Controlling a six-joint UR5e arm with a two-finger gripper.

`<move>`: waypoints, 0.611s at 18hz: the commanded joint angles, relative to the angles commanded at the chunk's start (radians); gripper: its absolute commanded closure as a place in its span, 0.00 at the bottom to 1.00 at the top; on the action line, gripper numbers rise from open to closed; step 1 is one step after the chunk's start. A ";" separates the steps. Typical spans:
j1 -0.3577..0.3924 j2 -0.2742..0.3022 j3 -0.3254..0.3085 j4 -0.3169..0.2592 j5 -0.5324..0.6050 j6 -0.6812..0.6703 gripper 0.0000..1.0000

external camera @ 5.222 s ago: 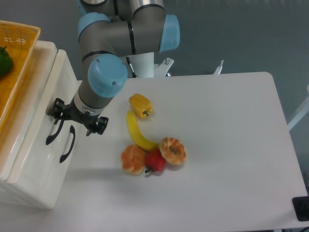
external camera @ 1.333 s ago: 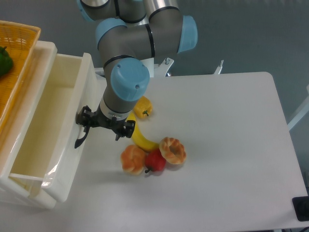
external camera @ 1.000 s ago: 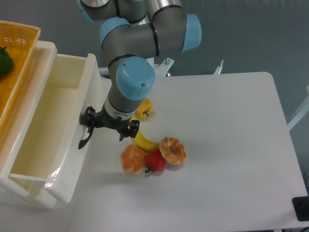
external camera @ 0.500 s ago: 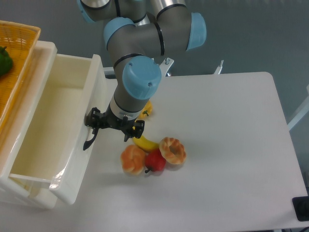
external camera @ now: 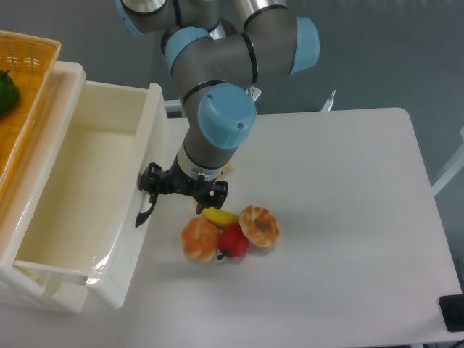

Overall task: Slide the top white drawer open
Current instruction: 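Continue pulling the drawer out toward the fruit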

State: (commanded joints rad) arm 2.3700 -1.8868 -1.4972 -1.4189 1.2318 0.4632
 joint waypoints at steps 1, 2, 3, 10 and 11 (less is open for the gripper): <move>0.009 0.000 0.000 0.000 0.000 0.003 0.00; 0.014 0.000 0.000 0.000 0.000 0.006 0.00; 0.017 0.000 0.000 0.000 0.000 0.009 0.00; 0.043 -0.002 0.009 -0.005 0.000 0.054 0.00; 0.046 -0.002 0.009 -0.003 -0.002 0.058 0.00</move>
State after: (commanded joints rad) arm 2.4160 -1.8883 -1.4880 -1.4220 1.2303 0.5215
